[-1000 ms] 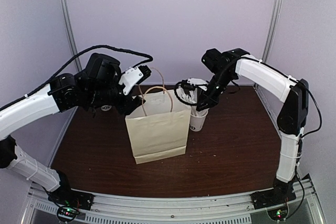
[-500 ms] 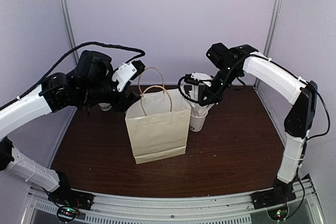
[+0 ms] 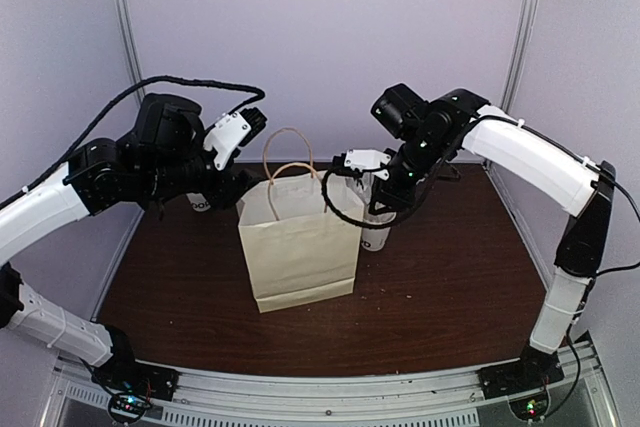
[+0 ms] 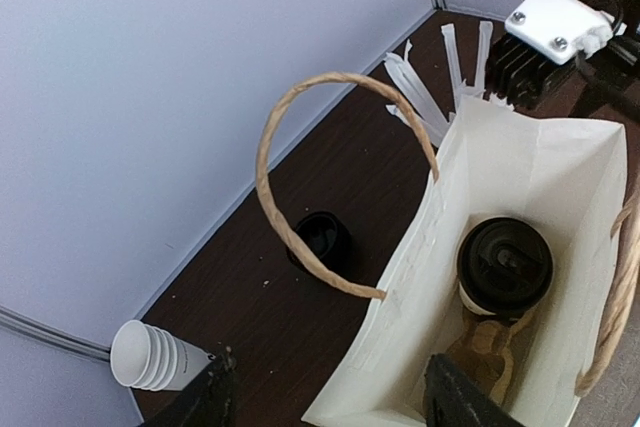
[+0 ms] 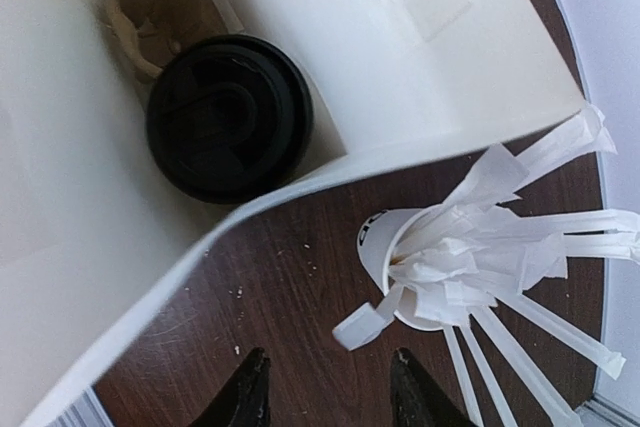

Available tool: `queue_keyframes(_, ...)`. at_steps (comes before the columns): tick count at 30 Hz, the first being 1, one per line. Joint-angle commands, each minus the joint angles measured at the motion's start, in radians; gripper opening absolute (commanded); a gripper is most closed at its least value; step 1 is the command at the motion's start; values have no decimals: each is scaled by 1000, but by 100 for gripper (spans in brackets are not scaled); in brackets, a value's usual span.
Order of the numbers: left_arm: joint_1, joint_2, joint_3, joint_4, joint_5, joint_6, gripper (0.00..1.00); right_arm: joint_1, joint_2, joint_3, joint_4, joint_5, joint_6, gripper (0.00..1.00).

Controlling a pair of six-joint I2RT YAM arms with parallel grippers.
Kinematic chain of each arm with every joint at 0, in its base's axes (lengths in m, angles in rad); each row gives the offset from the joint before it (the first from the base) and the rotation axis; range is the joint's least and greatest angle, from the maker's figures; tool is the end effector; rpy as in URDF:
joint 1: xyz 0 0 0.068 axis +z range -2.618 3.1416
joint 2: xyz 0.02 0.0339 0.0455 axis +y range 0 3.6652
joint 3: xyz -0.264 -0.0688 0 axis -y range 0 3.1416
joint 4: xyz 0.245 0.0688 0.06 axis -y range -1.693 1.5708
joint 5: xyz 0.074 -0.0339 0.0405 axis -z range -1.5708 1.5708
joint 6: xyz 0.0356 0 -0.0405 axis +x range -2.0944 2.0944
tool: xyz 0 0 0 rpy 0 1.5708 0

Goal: Pack the takeout coffee

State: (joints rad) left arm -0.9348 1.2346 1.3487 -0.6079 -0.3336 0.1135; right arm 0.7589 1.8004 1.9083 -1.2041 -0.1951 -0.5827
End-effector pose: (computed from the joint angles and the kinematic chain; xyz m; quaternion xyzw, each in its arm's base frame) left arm 0.1663 -0.2057 0.3992 0.3500 0.7755 -0.0712 0.5206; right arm 0.2615 0.2575 0.3597 -0.6193 0.7435 0.1149 0.2247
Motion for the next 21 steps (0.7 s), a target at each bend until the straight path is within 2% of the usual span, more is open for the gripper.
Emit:
queue_keyframes(1,7,-26,2,-8,-20,-21,65,-5,39,38,37,112,51,41)
queue_keyframes(4,7,-33,-2,-10,-26,-24,65,-3,58,49,39,102,65,40)
queue_keyframes(9,7,-34,-14,-3,-28,-27,65,-4,85,58,45,104,85,29)
queue_keyframes(14,7,-34,-19,-4,-28,-29,65,-4,77,61,44,129,100,9)
queue_keyframes(17,7,-35,-18,-5,-31,-26,65,-4,53,58,38,160,107,1)
queue_keyframes(21,8,-36,-11,-9,-43,-17,65,-6,5,53,21,207,95,0)
